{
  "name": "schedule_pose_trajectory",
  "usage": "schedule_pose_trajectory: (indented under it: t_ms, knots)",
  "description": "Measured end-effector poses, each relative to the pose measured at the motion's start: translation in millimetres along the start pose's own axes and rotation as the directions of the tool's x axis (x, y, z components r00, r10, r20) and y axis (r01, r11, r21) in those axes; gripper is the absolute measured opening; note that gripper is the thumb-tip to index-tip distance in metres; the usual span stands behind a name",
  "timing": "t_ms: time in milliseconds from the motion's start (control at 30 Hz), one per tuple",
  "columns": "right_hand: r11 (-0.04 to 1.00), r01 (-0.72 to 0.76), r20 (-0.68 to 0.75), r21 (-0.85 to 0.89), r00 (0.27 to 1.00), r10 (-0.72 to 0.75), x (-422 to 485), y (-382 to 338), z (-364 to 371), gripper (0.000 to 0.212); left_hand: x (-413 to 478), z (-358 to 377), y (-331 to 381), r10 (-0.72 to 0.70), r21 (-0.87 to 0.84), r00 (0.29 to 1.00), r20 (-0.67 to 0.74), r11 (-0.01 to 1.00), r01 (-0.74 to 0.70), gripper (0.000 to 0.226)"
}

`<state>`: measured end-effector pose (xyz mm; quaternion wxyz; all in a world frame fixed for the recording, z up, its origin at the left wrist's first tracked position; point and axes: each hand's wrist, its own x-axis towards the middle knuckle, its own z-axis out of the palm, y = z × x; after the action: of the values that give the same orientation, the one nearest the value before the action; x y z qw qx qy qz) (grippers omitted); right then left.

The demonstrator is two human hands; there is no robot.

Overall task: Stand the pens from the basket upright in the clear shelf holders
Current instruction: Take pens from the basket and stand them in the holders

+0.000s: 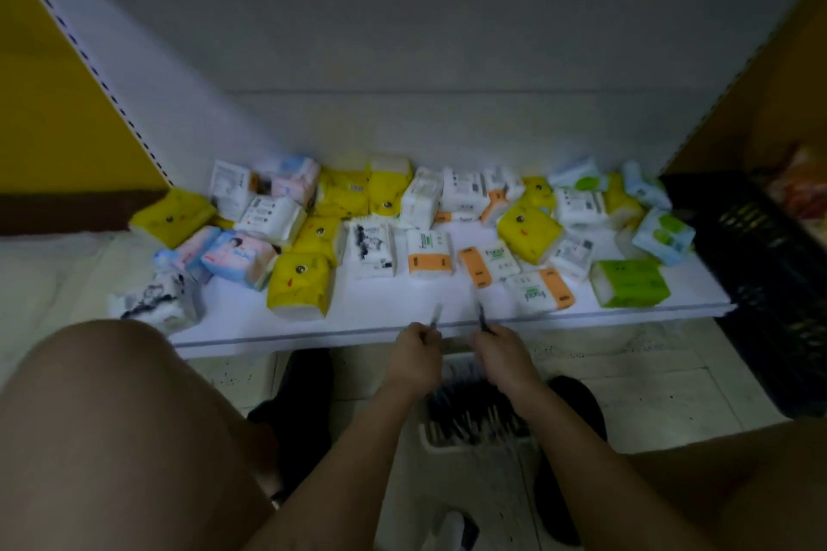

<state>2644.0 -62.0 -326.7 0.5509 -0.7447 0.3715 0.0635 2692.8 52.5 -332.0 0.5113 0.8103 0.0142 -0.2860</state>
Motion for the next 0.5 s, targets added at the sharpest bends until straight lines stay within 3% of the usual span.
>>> schedule_pose_trajectory:
  t_ms: [100, 167, 233, 367, 500]
  knots:
    - [0.977, 0.198, -0.06, 0.082, 0.979, -0.194, -17.4, -30.3, -12.3, 0.029, -9.6, -21.4, 38.1, 0.16, 0.067, 0.985, -0.057, 0.985, -0.156, 0.024]
    - [0.939, 0.342, -0.079, 0.028, 0.937, -0.339, -27.2, -50.9, -21.6, 0.028, -19.8, -34.8, 67.0, 0.309, 0.054, 0.95, -0.056, 0.951, -0.306, 0.02]
    - [0.897, 0.434, -0.084, 0.09, 0.9, -0.427, -35.6, -73.9, -31.5, 0.02, -27.7, -45.6, 93.2, 0.42, 0.045, 0.905, -0.066, 0.907, -0.418, 0.019]
    - [0.829, 0.501, -0.145, 0.247, 0.865, -0.48, -54.1, -120.4, -51.5, 0.02, -45.2, -62.5, 138.2, 0.487, -0.039, 0.864, -0.128, 0.868, -0.495, 0.009]
    - [0.765, 0.63, -0.238, 0.137, 0.77, -0.592, -72.4, -158.5, -70.9, 0.023, -64.7, -83.0, 175.4, 0.539, -0.127, 0.83, -0.143, 0.822, -0.556, 0.011]
